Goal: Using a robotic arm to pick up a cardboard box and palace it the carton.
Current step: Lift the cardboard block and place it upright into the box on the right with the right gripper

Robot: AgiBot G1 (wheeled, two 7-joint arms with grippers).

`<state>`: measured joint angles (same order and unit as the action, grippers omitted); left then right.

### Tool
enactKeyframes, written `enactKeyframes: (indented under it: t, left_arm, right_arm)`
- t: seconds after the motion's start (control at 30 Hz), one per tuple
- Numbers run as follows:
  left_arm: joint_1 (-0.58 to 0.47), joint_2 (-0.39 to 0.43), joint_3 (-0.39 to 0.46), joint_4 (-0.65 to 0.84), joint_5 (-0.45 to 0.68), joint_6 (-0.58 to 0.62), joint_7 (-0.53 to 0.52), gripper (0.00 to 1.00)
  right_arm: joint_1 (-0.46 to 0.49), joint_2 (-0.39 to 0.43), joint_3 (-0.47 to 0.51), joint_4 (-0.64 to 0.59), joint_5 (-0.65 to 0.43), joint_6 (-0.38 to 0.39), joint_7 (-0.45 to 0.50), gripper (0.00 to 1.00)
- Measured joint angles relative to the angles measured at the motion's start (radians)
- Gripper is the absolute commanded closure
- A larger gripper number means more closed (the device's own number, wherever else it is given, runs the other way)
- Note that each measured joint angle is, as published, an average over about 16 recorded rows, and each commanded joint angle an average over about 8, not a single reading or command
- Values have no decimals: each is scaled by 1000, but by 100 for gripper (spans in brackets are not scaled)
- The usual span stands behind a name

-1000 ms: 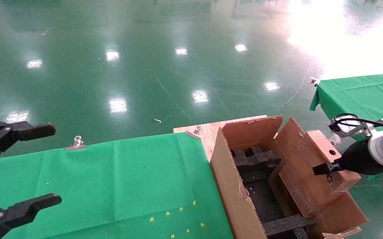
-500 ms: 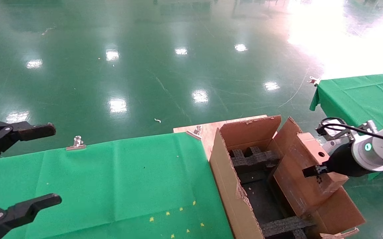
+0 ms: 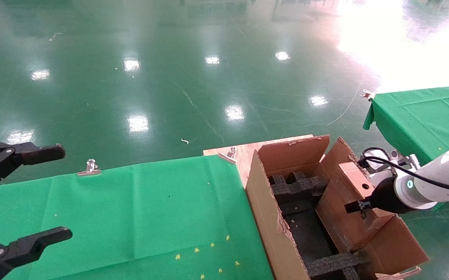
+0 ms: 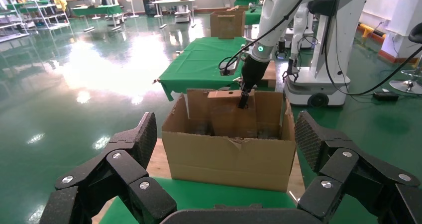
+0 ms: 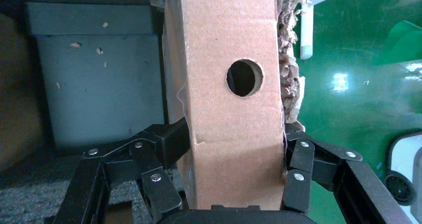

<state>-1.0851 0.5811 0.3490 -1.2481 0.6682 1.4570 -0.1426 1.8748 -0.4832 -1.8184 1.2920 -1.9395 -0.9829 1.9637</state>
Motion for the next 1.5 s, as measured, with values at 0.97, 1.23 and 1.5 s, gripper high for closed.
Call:
enactKeyframes:
  t: [0.97, 1.23, 1.5]
  left_arm:
    - [0, 0, 0, 0, 0, 0, 0, 0]
    - [0, 0, 0, 0, 0, 0, 0, 0]
    - [0, 0, 0, 0, 0, 0, 0, 0]
  right_arm:
    - [-148, -102, -27, -174, 94, 115, -104, 100]
    - [-168, -121, -29, -210, 128, 117, -140, 86]
    - [-176, -130, -29, -228, 145, 116, -164, 0]
